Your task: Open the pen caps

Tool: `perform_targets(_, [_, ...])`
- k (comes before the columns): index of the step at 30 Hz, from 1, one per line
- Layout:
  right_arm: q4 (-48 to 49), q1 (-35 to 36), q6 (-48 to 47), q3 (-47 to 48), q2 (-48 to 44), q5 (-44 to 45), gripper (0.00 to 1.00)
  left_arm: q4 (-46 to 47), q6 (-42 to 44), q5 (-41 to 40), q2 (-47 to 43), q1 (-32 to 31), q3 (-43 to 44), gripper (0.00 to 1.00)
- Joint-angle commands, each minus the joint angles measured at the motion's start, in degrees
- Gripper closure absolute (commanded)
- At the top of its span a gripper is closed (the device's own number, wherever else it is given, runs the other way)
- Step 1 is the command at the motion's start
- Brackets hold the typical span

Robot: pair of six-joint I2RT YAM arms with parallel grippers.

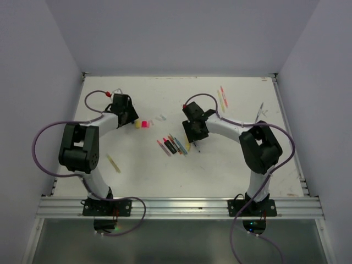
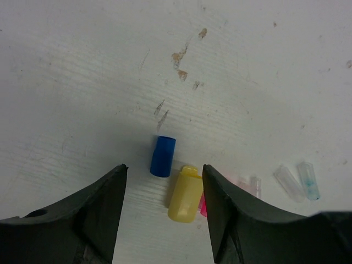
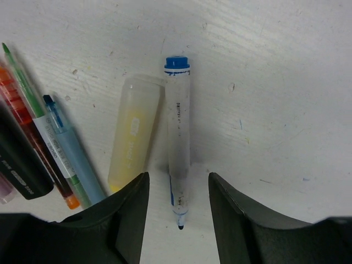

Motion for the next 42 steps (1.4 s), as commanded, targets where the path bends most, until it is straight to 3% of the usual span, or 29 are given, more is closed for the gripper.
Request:
perform_targets(1, [2.12, 0.18, -0.47, 1.00, -5.49, 0.07, 0.48, -0.39, -0.52, -0.52, -5.55, 0.47, -0.40, 0.39])
perform_targets(6, [3.09, 0.18, -0.39, 0.47, -9.54, 2.35, 0.47, -1.09, -1.66, -3.42, -10.03, 0.56, -1.98, 0.37])
perform_targets(11, [3.96, 4.57, -1.96, 1.78, -11.83, 5.70, 0.44, -9.61, -7.54, -10.45, -16.53, 1.17, -2.15, 0.32])
perform_targets(15, [6.94, 9.14, -0.22, 4.33, -9.90, -2.80, 0.45, -13.91, -11.50, -12.47, -23.12, 2.67, -5.23, 0.08])
perform_targets(17, [10.36, 10.64, 1.19, 4.42, -9.46, -6.24, 0.45, -17.86, -14.22, -14.66, -24.89, 2.76, -4.89, 0.05])
perform_targets(22, [11.18, 12.05, 1.81, 5.65, -9.28, -7.48, 0.45, -32.55, -18.27, -17.13, -25.85, 3.20, -4.26, 0.07])
perform_targets(31, [15.04, 12.75, 4.01, -0.49, -14.73, -11.71, 0.46, -34.58, -23.72, -14.76, -31.31, 3.29, -14.54, 0.12])
perform_targets(33, [16.27, 12.67, 4.27, -2.42, -16.48, -11.97, 0.46, -32.75, -25.48, -14.41, -32.36, 3.29, -17.87, 0.18])
perform_targets(42, [19.26, 12.84, 5.42, -6.30, -20.18, -13.46, 0.46, -29.22, -27.68, -13.00, -29.64, 3.29, -23.16, 0.23])
